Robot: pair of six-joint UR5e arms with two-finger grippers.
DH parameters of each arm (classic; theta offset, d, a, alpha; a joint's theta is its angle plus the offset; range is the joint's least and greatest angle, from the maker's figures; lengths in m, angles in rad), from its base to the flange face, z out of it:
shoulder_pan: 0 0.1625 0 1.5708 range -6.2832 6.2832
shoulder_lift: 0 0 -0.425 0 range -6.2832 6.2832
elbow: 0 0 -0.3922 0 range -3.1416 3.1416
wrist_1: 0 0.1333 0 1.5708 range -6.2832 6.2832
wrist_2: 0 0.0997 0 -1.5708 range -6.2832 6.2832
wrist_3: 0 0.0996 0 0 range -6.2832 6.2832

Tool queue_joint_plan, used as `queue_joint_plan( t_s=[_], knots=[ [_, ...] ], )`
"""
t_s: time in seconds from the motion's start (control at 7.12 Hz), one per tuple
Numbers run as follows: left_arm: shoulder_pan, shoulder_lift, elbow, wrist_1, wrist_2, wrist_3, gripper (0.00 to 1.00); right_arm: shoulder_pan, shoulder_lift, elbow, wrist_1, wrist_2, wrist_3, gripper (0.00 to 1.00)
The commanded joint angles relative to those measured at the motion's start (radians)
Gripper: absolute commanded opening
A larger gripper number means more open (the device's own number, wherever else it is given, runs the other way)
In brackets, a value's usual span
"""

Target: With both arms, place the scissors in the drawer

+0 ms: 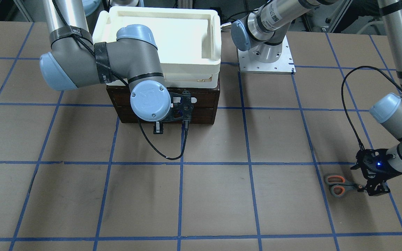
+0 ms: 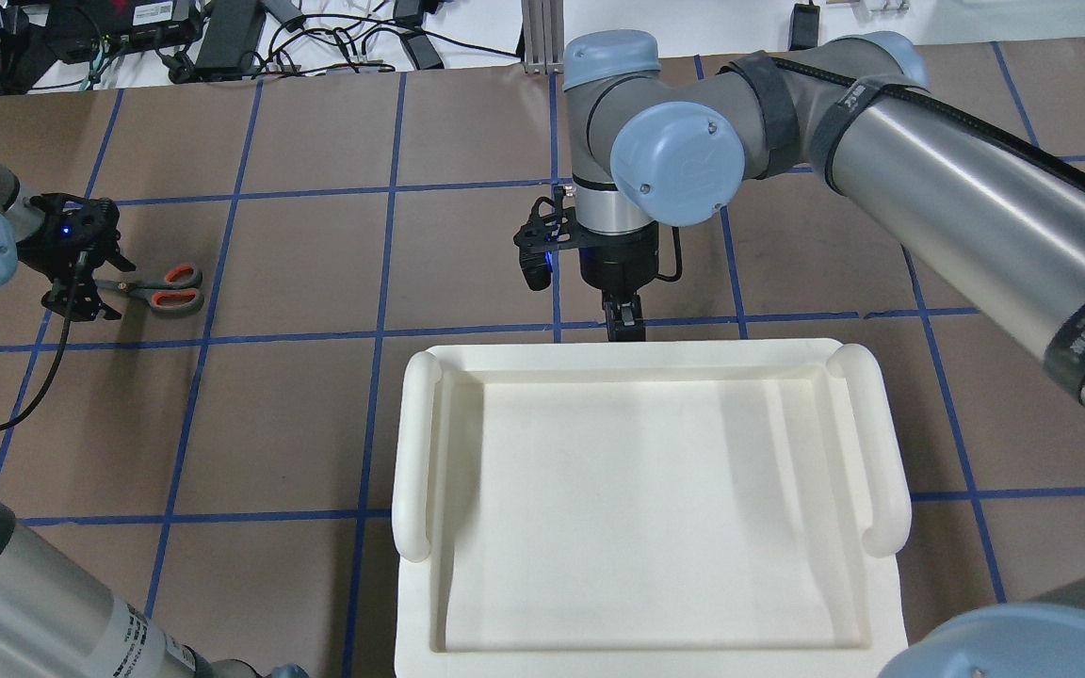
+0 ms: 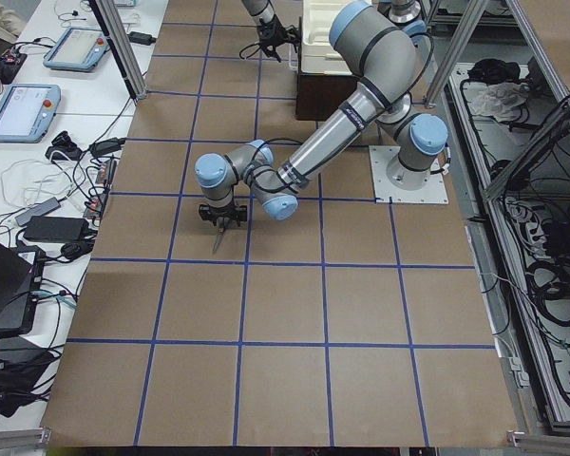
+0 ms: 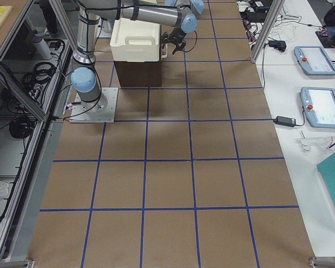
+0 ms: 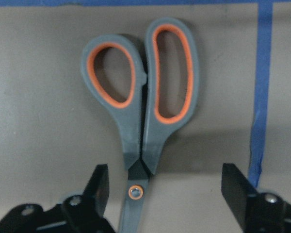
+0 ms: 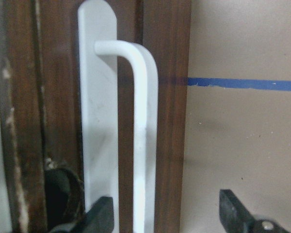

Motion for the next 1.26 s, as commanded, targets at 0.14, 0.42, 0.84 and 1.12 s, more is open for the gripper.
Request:
queue_joint_plan(
  t_s=[0.14, 0.42, 0.84, 1.12],
  knots=[
    [-0.001, -0.016, 0.0, 0.01, -0.006, 0.003, 0.92, 0.0, 0.002, 0.009, -0.054, -0.016, -0.021, 0.62],
    [-0.001, -0.024, 0.0, 0.012, -0.006, 0.006, 0.92, -0.001, 0.004, 0.009, -0.061, -0.016, -0.027, 0.62],
    [-0.002, -0.03, 0.002, 0.012, -0.009, 0.015, 0.86, -0.005, -0.002, -0.028, -0.059, -0.013, -0.015, 1.0],
    [-0.004, -0.033, 0.002, 0.012, -0.01, 0.015, 0.8, -0.008, 0.007, -0.097, -0.041, -0.004, -0.015, 1.0]
  ],
)
